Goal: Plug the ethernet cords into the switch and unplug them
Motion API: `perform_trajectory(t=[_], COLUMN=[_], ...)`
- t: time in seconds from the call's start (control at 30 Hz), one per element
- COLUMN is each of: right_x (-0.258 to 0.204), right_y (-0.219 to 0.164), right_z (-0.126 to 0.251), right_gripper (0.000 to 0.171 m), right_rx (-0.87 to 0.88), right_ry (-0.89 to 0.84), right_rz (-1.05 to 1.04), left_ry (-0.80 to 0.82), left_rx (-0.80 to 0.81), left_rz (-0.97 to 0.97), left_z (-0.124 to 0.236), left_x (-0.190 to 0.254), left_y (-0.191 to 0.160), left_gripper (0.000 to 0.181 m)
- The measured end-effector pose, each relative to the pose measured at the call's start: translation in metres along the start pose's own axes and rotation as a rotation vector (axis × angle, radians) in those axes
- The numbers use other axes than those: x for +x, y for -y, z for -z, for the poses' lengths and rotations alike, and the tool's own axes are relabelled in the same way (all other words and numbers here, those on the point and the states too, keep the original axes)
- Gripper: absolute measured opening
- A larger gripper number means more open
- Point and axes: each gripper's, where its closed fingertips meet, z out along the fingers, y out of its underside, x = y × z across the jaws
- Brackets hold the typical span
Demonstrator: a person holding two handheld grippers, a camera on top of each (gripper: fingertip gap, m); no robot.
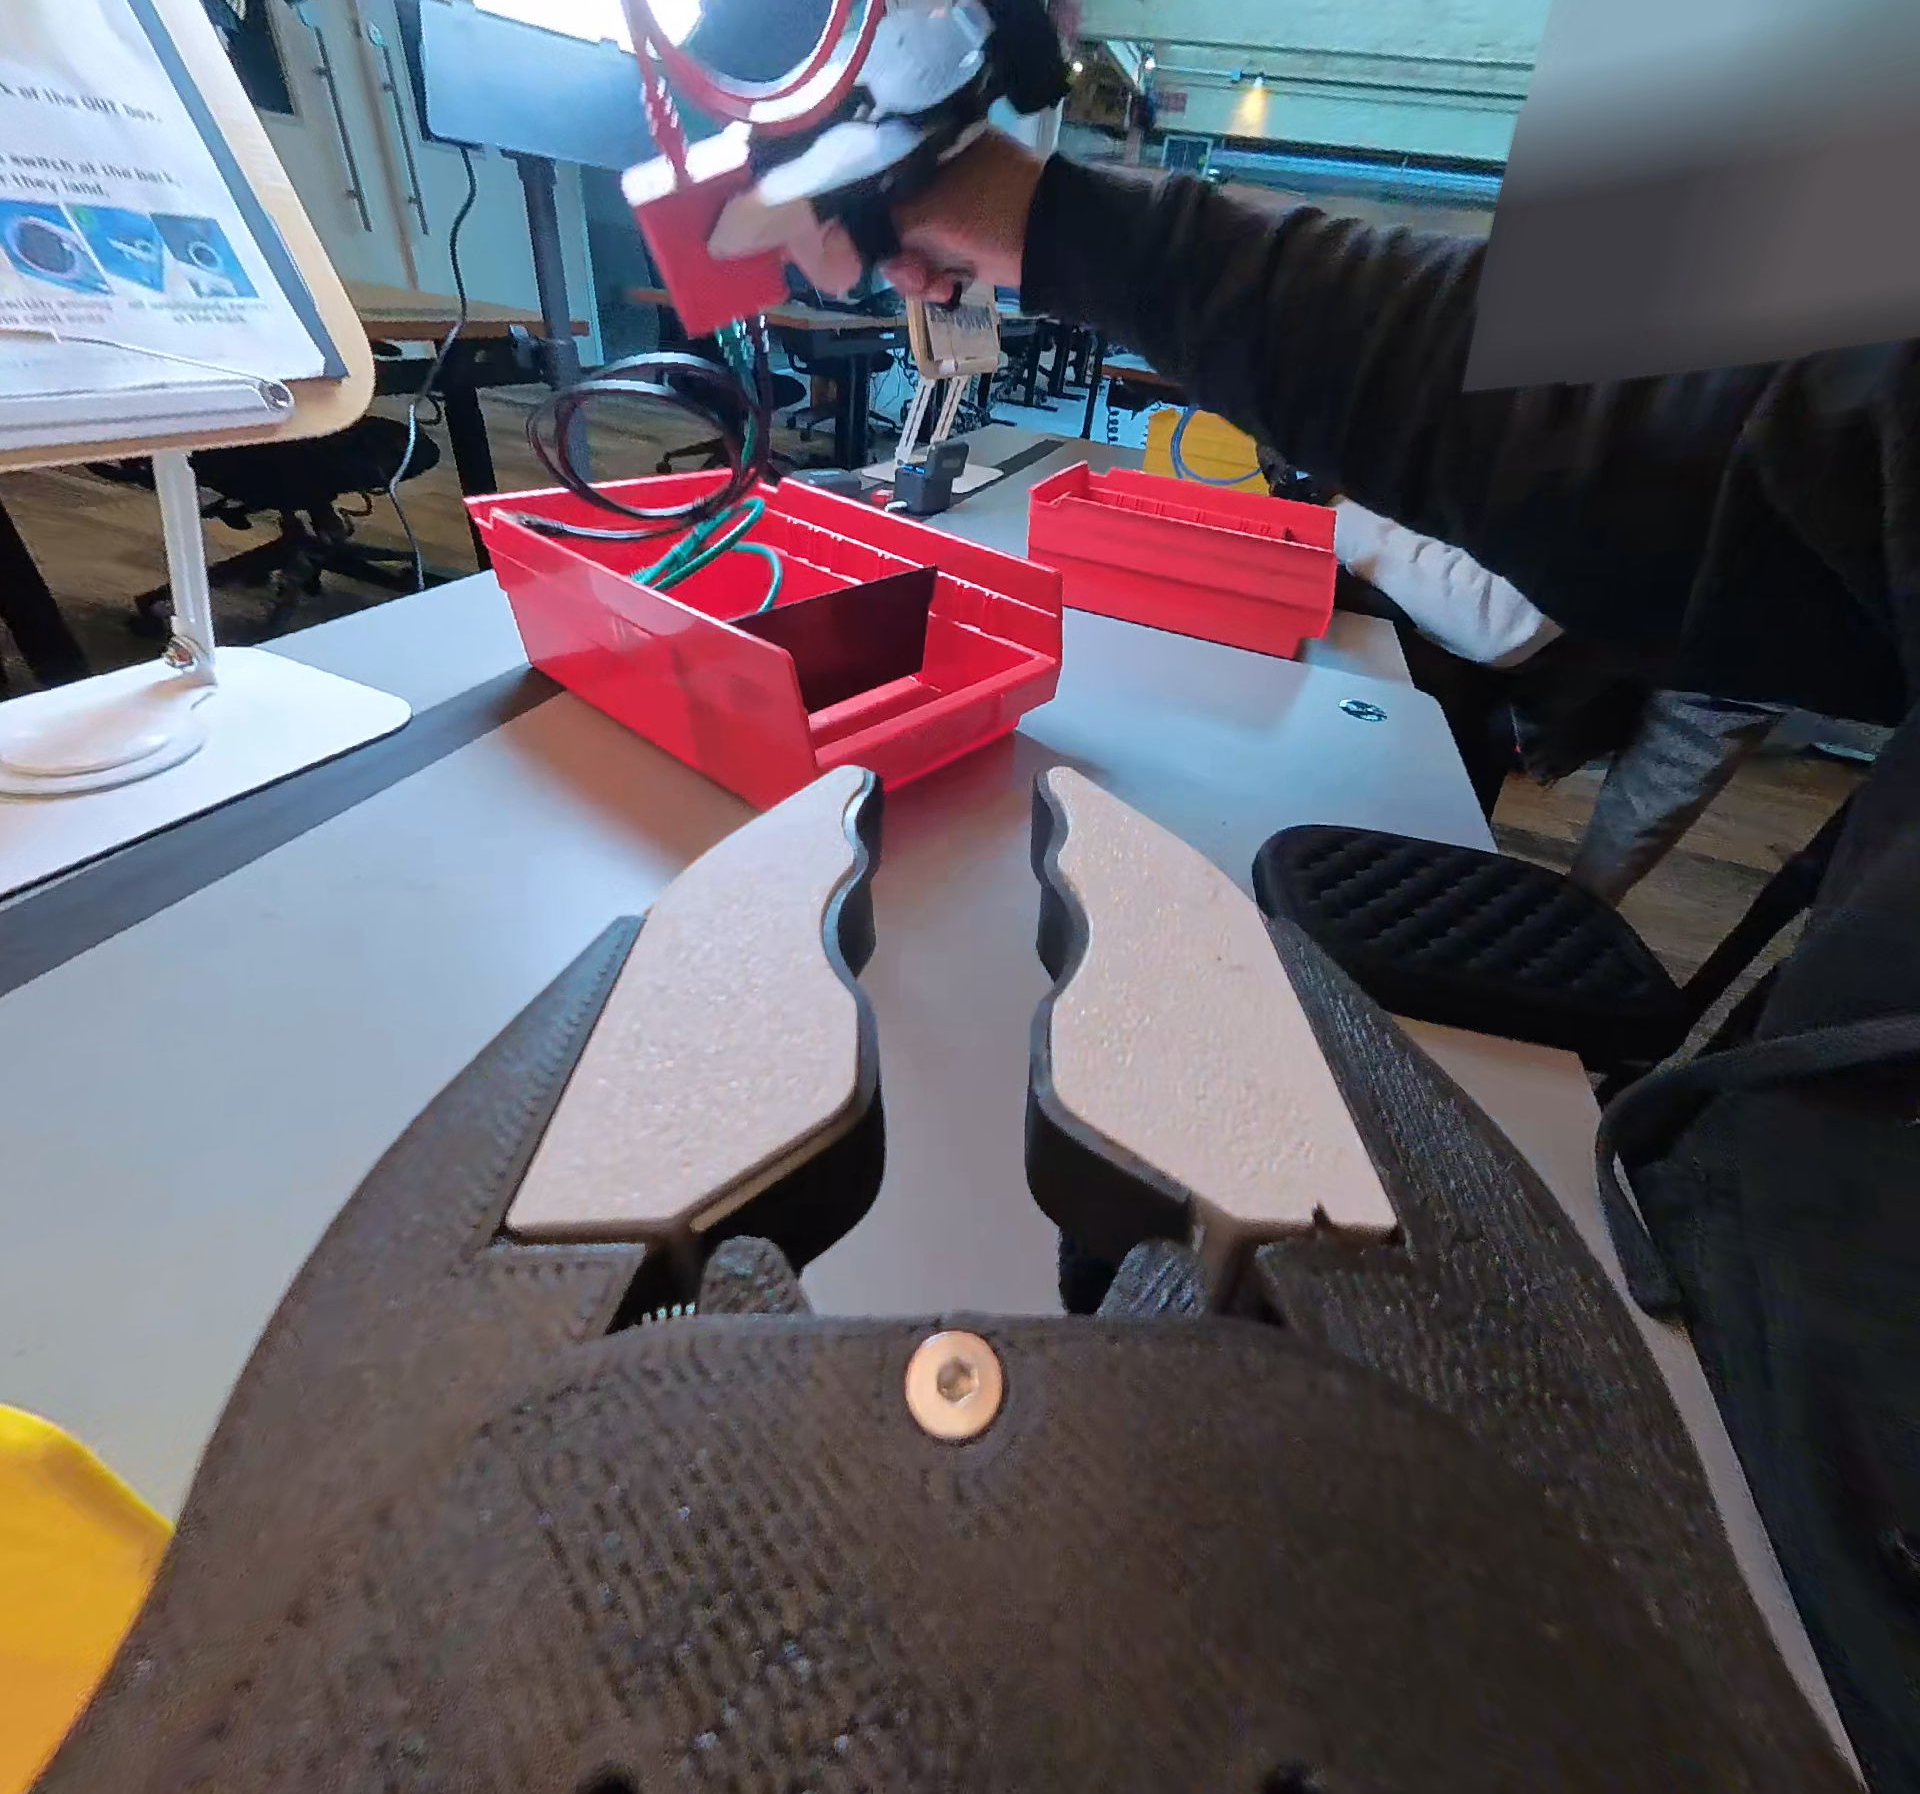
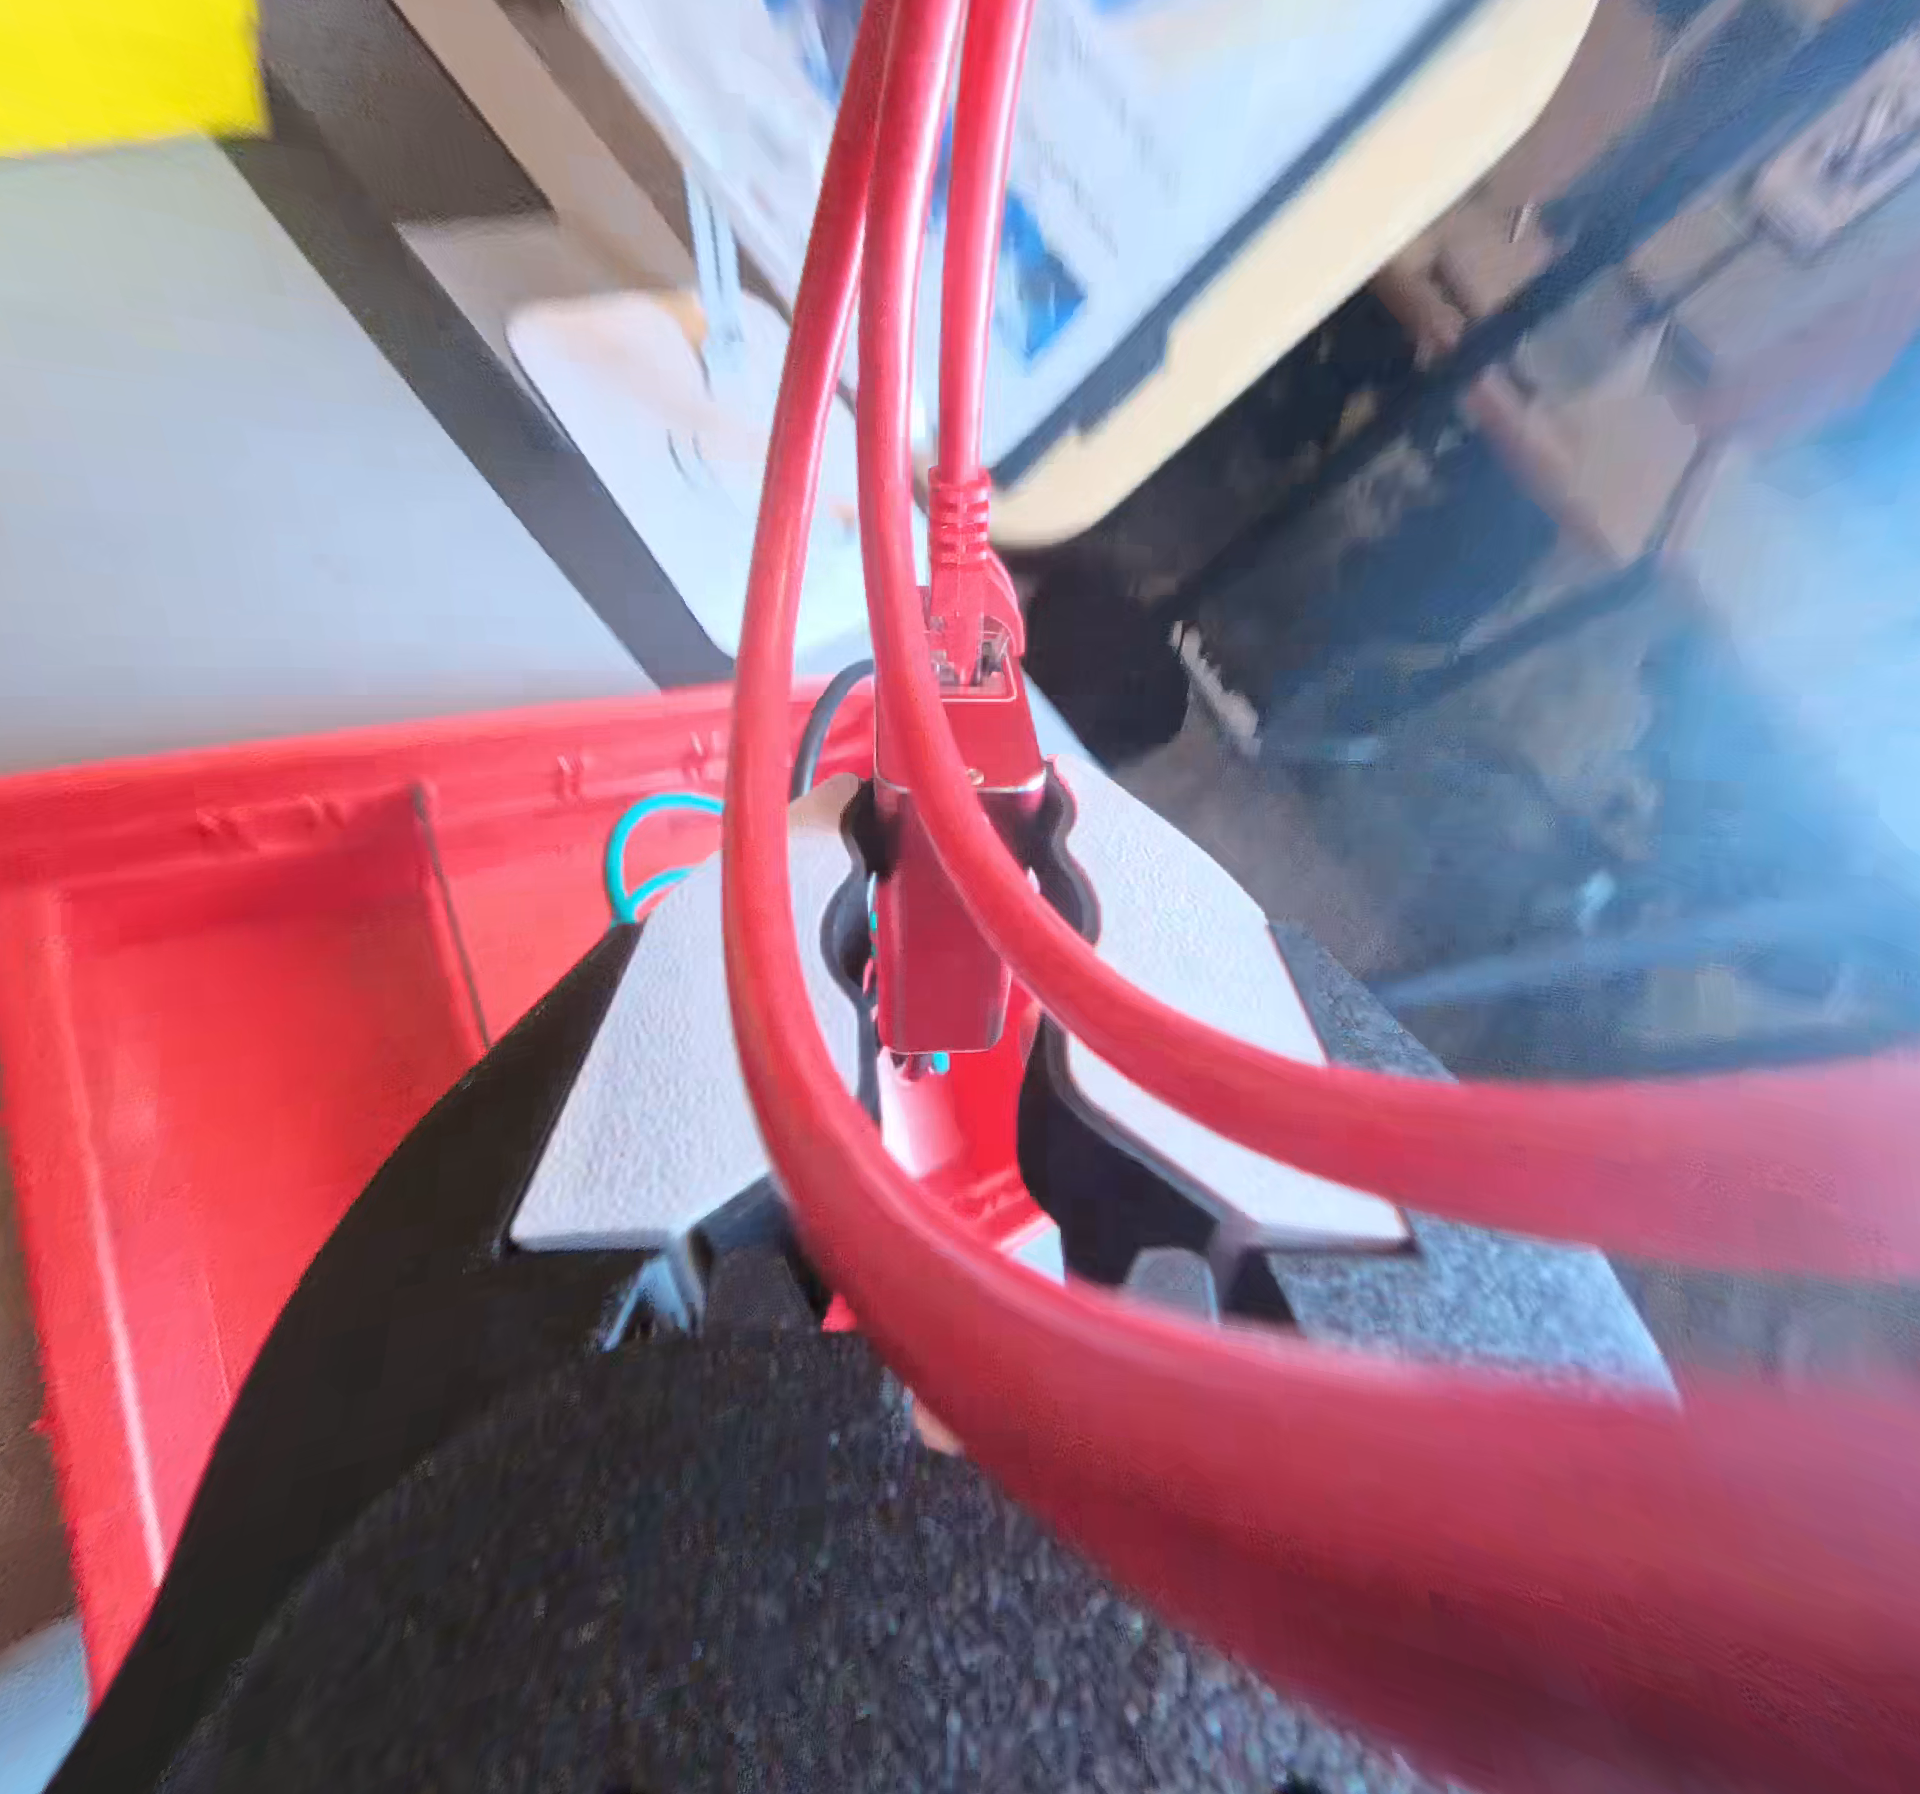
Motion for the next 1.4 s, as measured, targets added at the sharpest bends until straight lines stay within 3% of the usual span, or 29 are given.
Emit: perform_trajectory(t=[0.13,0.2,0.4,0.53,0.73,0.87,1.17,1.4], right_x=[-0.011,-0.020,-0.057,-0.067,-0.062,-0.055,-0.044,-0.056], right_y=[-0.083,-0.106,-0.139,-0.139,-0.130,-0.118,-0.109,-0.068], right_z=[-0.046,-0.061,-0.088,-0.094,-0.097,-0.078,-0.040,-0.020], right_gripper=[0.027,0.027,0.028,0.027,0.057,0.071,0.058,0.054], right_rx=[-0.234,-0.313,-0.624,-0.715,-0.691,-0.670,-0.582,-0.370], right_ry=[0.044,0.078,0.234,0.332,0.331,0.319,0.263,0.229], right_rz=[-0.136,-0.188,-0.346,-0.419,-0.430,-0.405,-0.325,-0.238], left_ry=[0.002,-0.001,-0.016,-0.018,-0.015,0.010,0.008,0.011], left_rx=[-0.040,-0.064,-0.133,-0.170,-0.207,-0.203,-0.162,-0.161], left_rz=[-0.004,-0.008,-0.001,-0.020,-0.044,-0.036,-0.007,-0.022], left_z=[-0.006,-0.009,-0.018,-0.021,-0.022,-0.020,-0.015,-0.015], left_x=[0.000,0.000,0.001,0.003,0.004,-0.002,-0.003,-0.001], left_y=[-0.010,-0.017,-0.037,-0.047,-0.055,-0.052,-0.042,-0.039], left_gripper=[0.026,0.025,0.024,0.023,0.023,0.023,0.023,0.023])
